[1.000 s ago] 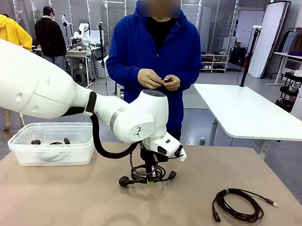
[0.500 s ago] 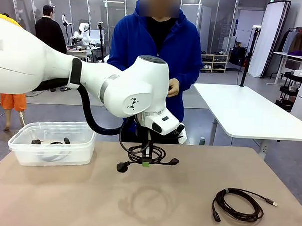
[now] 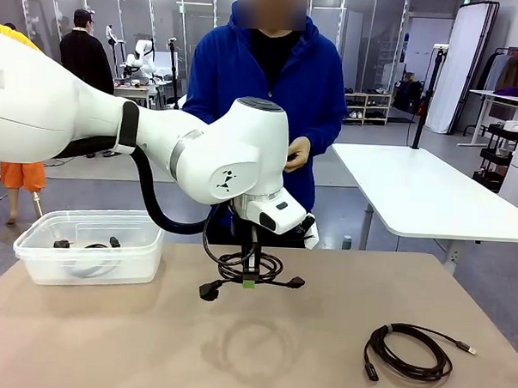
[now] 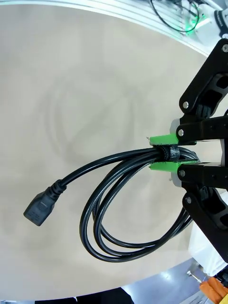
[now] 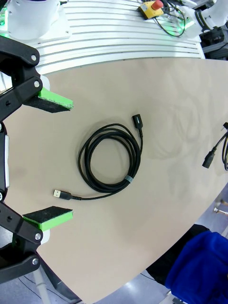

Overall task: Organize and store the cables.
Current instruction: Place the Power Cable into the Organizing box.

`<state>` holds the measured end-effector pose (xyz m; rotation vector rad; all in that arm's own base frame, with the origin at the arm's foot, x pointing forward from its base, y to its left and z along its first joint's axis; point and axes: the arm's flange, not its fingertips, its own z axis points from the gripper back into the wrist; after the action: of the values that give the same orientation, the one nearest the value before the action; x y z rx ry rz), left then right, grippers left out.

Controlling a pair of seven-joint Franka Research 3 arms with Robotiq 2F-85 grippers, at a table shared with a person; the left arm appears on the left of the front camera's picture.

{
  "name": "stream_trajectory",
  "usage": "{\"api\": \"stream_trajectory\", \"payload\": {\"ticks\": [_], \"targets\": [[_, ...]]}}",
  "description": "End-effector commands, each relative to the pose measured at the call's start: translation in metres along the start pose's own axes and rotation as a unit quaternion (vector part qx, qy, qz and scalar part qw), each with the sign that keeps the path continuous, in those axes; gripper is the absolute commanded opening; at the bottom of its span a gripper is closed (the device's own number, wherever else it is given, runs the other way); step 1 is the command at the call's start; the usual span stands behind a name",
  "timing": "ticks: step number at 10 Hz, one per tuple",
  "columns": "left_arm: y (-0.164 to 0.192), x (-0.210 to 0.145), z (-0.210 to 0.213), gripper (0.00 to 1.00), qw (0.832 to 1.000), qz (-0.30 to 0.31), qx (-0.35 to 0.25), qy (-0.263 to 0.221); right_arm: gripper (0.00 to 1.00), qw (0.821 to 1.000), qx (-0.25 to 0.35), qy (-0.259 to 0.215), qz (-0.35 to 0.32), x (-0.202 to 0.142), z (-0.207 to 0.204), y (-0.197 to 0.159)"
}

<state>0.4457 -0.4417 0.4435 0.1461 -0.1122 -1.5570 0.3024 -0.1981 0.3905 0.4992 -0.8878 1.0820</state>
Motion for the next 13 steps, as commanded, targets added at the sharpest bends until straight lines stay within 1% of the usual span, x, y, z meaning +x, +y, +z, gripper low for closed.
{"api": "stream_trajectory", "payload": {"ticks": [1,2,3,4,5,7,8,9,10,11,12,13], "targets": [[0.0,0.001,0.004,0.08,1.0,0.0,0.002,-0.001,1.0,1.0,-0.006,-0.004,-0.009,0.003,0.0,-0.001],[0.0,0.0,0.0,0.15,1.0,0.0,0.0,0.0,1.0,1.0,-0.006,-0.004,-0.009,0.003,0.0,-0.001],[-0.01,-0.003,0.016,0.15,0.999,-0.041,0.0,0.004,1.0,1.0,-0.006,-0.004,-0.009,0.003,0.0,-0.001],[-0.01,-0.018,0.03,0.15,0.998,-0.063,0.001,0.011,1.0,1.0,-0.006,-0.004,-0.009,0.003,0.0,-0.001],[-0.006,-0.043,0.045,0.15,0.994,-0.101,-0.032,-0.002,1.0,1.0,-0.006,-0.004,-0.009,0.003,0.0,-0.001],[0.0,-0.089,0.072,0.15,0.987,-0.142,-0.056,-0.042,1.0,1.0,-0.006,-0.004,-0.009,0.003,0.0,-0.001],[0.002,-0.111,0.082,0.15,0.984,-0.158,-0.058,-0.052,1.0,1.0,-0.006,-0.004,-0.009,0.003,0.0,-0.001],[0.002,-0.138,0.092,0.15,0.978,-0.192,-0.06,-0.061,1.0,1.0,-0.006,-0.004,-0.009,0.003,0.0,-0.001],[0.005,-0.164,0.099,0.15,0.977,-0.195,-0.068,-0.062,1.0,1.0,-0.006,-0.004,-0.009,0.003,0.0,-0.001],[0.006,-0.19,0.107,0.15,0.981,-0.174,-0.07,-0.051,1.0,1.0,-0.006,-0.004,-0.009,0.003,0.0,-0.001],[0.006,-0.215,0.114,0.15,0.984,-0.153,-0.07,-0.052,1.0,1.0,-0.006,-0.004,-0.009,0.003,0.0,-0.001],[0.007,-0.239,0.121,0.15,0.99,-0.121,-0.058,-0.048,1.0,1.0,-0.006,-0.004,-0.009,0.003,0.0,-0.001]]}}
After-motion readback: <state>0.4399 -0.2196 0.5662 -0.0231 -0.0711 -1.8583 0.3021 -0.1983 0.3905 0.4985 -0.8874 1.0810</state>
